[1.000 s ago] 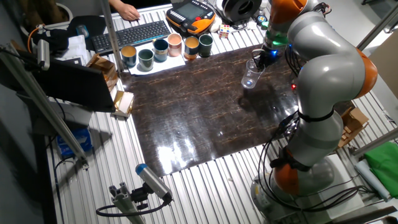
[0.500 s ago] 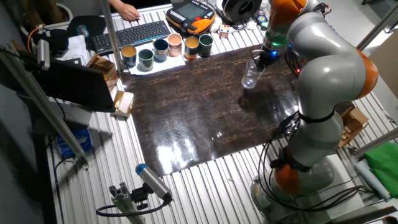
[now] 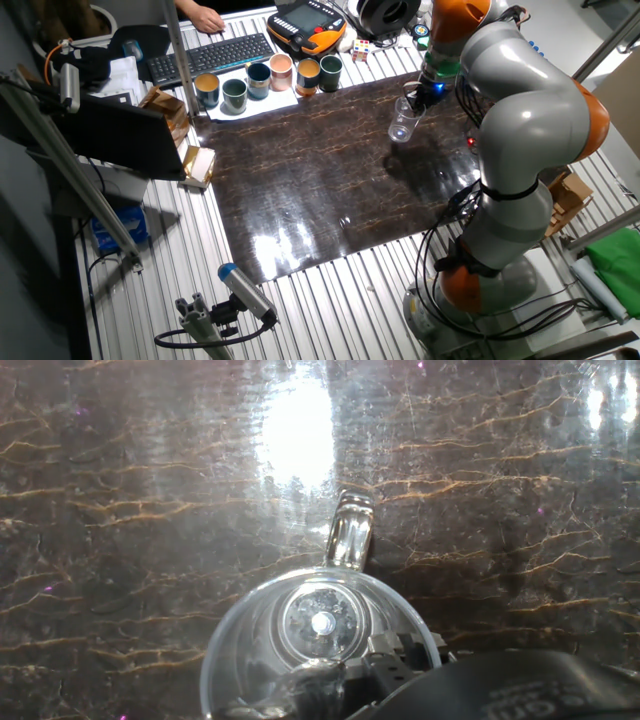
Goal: Pick up the cup
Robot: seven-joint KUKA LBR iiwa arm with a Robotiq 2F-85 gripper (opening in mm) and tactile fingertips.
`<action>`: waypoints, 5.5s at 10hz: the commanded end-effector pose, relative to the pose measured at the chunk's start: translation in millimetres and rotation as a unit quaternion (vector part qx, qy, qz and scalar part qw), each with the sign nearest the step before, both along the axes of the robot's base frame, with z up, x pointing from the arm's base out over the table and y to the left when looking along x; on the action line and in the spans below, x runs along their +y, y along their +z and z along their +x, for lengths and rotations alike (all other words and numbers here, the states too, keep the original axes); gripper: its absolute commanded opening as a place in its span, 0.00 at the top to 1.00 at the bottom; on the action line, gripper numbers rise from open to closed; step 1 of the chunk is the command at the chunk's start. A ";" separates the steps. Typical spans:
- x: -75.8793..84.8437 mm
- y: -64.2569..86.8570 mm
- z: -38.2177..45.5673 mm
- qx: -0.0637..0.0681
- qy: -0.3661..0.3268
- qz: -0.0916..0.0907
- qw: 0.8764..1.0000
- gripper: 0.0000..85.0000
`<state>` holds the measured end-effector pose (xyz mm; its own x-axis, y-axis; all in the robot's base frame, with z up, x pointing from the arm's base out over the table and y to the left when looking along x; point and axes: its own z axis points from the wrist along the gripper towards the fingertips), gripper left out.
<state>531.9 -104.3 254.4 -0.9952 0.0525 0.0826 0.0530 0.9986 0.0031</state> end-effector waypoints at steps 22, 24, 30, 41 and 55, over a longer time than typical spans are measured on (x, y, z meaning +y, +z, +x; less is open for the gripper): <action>-4.6 -2.2 -0.7 -0.009 0.027 -0.012 1.000 0.99; -3.3 -2.8 -0.3 -0.012 0.035 -0.015 0.999 0.99; 1.1 -4.8 0.0 -0.013 0.041 -0.012 0.999 0.99; -1.4 -5.1 -2.4 -0.004 0.043 -0.011 0.999 0.99; -0.2 -6.7 -3.4 -0.003 0.045 -0.009 0.999 0.99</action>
